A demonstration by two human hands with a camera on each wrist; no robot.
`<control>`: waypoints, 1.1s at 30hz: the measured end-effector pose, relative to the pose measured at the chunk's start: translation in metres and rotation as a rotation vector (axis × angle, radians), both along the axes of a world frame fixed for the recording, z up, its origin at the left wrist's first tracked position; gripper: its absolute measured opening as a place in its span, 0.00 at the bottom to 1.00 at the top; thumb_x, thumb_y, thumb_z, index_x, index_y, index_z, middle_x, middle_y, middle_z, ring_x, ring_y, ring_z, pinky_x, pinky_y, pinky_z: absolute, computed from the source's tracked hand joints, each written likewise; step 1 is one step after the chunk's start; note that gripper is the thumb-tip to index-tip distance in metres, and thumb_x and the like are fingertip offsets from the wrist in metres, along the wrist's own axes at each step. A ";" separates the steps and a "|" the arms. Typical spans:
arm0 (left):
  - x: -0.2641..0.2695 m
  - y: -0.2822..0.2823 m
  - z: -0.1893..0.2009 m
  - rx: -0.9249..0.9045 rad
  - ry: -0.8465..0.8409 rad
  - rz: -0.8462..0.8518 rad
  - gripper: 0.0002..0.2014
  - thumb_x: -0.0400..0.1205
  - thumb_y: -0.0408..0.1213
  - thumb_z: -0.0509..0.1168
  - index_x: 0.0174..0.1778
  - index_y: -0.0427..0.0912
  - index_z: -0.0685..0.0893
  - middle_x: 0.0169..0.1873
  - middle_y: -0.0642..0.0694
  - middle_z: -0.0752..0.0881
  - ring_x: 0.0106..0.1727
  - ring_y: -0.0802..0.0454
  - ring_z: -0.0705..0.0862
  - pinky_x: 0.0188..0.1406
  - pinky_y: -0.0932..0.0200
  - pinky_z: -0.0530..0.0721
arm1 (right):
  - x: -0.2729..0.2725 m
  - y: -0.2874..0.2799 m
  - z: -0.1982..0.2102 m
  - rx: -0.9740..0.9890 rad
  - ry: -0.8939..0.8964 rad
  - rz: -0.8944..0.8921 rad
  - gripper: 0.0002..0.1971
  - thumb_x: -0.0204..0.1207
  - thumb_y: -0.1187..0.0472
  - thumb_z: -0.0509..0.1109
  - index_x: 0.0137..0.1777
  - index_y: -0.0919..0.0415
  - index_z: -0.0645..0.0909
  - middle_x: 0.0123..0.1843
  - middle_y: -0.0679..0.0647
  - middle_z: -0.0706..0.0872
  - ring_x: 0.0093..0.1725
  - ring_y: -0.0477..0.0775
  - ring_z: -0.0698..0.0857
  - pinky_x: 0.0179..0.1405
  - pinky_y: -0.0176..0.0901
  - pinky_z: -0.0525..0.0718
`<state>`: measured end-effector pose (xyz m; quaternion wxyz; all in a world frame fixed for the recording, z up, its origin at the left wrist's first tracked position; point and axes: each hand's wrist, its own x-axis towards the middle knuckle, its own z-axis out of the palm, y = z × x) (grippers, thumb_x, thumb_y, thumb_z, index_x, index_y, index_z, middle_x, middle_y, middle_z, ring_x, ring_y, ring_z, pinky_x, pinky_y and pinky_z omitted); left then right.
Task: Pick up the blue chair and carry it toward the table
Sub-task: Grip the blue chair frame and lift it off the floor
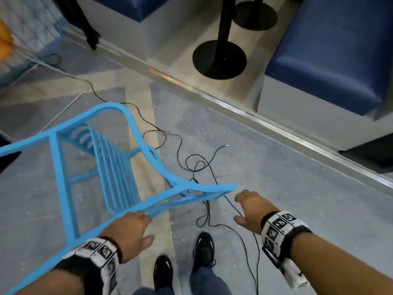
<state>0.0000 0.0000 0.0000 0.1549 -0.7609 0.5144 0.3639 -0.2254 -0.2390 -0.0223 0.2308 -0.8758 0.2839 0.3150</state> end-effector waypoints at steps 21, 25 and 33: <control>0.010 -0.182 -0.146 -0.040 -0.033 -0.362 0.12 0.72 0.53 0.66 0.31 0.49 0.76 0.28 0.48 0.79 0.28 0.46 0.78 0.29 0.57 0.76 | 0.076 -0.043 -0.126 -0.088 0.042 0.082 0.06 0.72 0.50 0.68 0.38 0.47 0.74 0.33 0.47 0.79 0.36 0.53 0.80 0.37 0.43 0.78; 0.009 -0.175 -0.147 -0.093 -0.049 -0.350 0.12 0.74 0.52 0.64 0.33 0.49 0.74 0.29 0.49 0.77 0.29 0.45 0.78 0.31 0.54 0.79 | 0.077 -0.038 -0.126 -0.106 0.047 0.075 0.05 0.74 0.51 0.67 0.41 0.47 0.74 0.34 0.46 0.80 0.37 0.51 0.81 0.40 0.43 0.82; 0.001 -0.145 -0.116 -0.113 -0.040 -0.303 0.11 0.75 0.54 0.62 0.40 0.50 0.80 0.38 0.47 0.86 0.38 0.42 0.84 0.40 0.49 0.86 | 0.067 -0.017 -0.075 -0.074 0.025 0.126 0.10 0.75 0.52 0.65 0.55 0.50 0.81 0.42 0.51 0.81 0.39 0.53 0.81 0.43 0.47 0.83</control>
